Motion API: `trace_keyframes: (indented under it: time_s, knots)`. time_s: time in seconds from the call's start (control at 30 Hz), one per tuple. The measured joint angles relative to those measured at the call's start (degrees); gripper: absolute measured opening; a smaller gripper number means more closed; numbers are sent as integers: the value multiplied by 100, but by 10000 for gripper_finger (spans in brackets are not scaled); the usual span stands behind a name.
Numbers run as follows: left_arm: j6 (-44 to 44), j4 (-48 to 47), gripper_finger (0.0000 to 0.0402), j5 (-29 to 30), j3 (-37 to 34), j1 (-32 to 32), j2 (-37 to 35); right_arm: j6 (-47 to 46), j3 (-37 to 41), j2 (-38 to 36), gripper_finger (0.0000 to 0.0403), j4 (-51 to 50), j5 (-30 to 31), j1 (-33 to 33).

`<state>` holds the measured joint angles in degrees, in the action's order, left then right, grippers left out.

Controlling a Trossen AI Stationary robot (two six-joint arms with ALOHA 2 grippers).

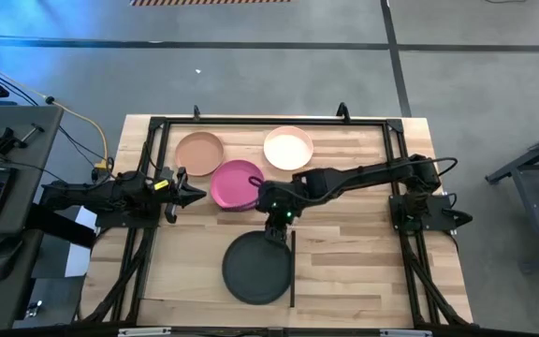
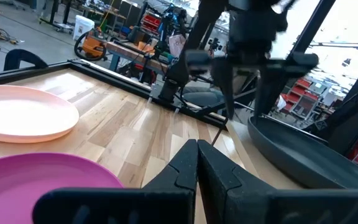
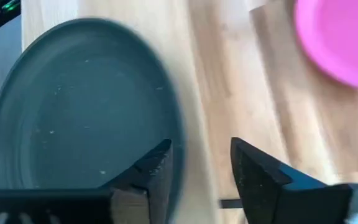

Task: Place and stack plates onto a shelf
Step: Put the orange plate on the shelf

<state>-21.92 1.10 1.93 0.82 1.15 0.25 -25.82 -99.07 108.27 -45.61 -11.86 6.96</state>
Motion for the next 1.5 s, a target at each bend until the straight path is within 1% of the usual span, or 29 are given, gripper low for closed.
trace_keyframes:
  time_s: [0.1, 0.2, 0.3, 0.4, 0.5, 0.6, 0.7, 0.8, 0.9, 0.97, 1.07, 1.27, 1.37, 1.5]
  knots:
    - [-1, 0, 0, 2, 0, 1, 0, 162, 0, -141, 158, -103, 42, -144]
    - [0, 0, 0, 1, 0, 1, 0, 395, 0, -350, 161, -290, 157, -260]
    - [0, 0, 0, 1, 0, 0, 0, 600, 0, -605, 161, -528, 419, -341]
    - [0, 0, 0, 2, 0, 2, 0, 684, 77, -888, 161, -698, 881, -356]
    - [1, 0, 0, 2, 0, 2, 0, 746, 447, -1248, 161, -777, 1204, -356]
    - [0, 0, 0, 2, 0, 2, 0, 610, 1268, -1773, 161, -676, 1206, -343]
    - [-1, 0, 0, 1, 0, 1, 0, 249, 2284, -2458, 161, -182, 1193, -339]
    - [1, 0, 0, 0, 0, 0, 0, -117, 3154, -3111, 161, 951, 1234, -372]
    - [1, 0, 0, 1, 0, 1, 0, -425, 3789, -3574, 161, 2198, 1256, -458]
    - [0, 0, 0, 1, 0, 0, 0, -529, 4066, -3771, 161, 2770, 1328, -515]
    - [1, 0, 0, 2, 0, 2, 0, -512, 4282, -3906, 161, 3178, 1515, -566]
    - [-1, -1, 0, 1, 0, 1, 0, -36, 4306, -3889, 161, 3248, 1923, -586]
    - [-1, 0, 0, 2, 0, 1, 0, 247, 4310, -3888, 161, 3354, 2002, -586]
    - [0, -2, 0, 2, 0, 0, 0, 275, 4310, -3888, 161, 3422, 2041, -586]
